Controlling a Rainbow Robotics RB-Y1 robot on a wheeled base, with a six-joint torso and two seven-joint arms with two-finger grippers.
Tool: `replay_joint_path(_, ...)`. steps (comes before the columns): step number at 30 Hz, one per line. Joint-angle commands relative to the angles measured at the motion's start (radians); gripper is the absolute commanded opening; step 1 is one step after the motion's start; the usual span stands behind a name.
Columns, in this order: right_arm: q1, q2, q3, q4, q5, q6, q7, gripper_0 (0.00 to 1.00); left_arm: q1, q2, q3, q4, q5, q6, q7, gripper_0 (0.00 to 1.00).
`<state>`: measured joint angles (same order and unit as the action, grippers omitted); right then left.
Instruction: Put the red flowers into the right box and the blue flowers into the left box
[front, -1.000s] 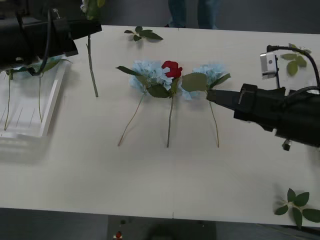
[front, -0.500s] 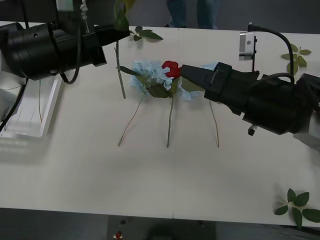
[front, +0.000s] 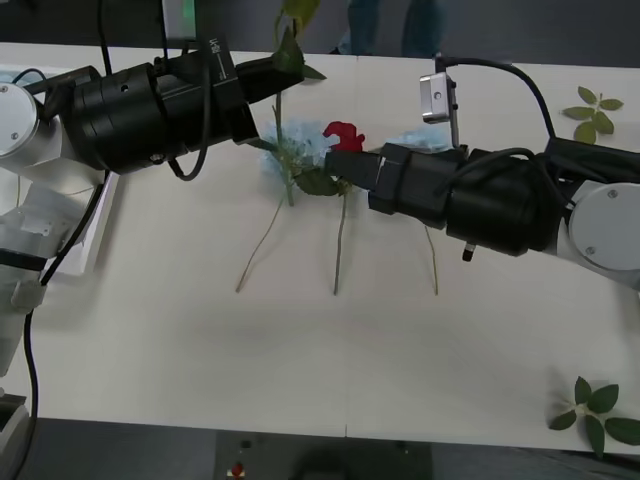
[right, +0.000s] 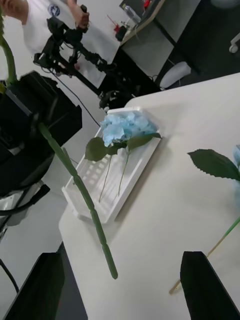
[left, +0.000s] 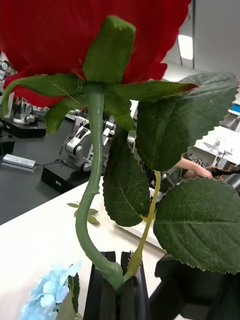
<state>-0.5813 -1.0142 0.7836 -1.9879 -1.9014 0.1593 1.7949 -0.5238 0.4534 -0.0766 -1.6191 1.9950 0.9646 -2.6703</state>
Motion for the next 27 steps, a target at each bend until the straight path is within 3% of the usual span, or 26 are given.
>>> replay_joint_path(1,-0.075,0.014,0.057,0.018,0.002,0.0,0.04,0.68,-0.002,0.004,0.003,-0.028,0.004,-0.006,-0.035,0.0)
replay_joint_path(13,-0.158,0.158,0.103,0.142,0.004,0.002,0.05,0.68,-0.002,0.002,0.001,-0.027,0.004,-0.006,-0.035,0.0)
replay_joint_path(27,-0.178,0.253,0.103,0.164,0.004,-0.001,0.053,0.65,-0.004,0.002,-0.008,-0.027,0.004,-0.018,-0.035,0.0)
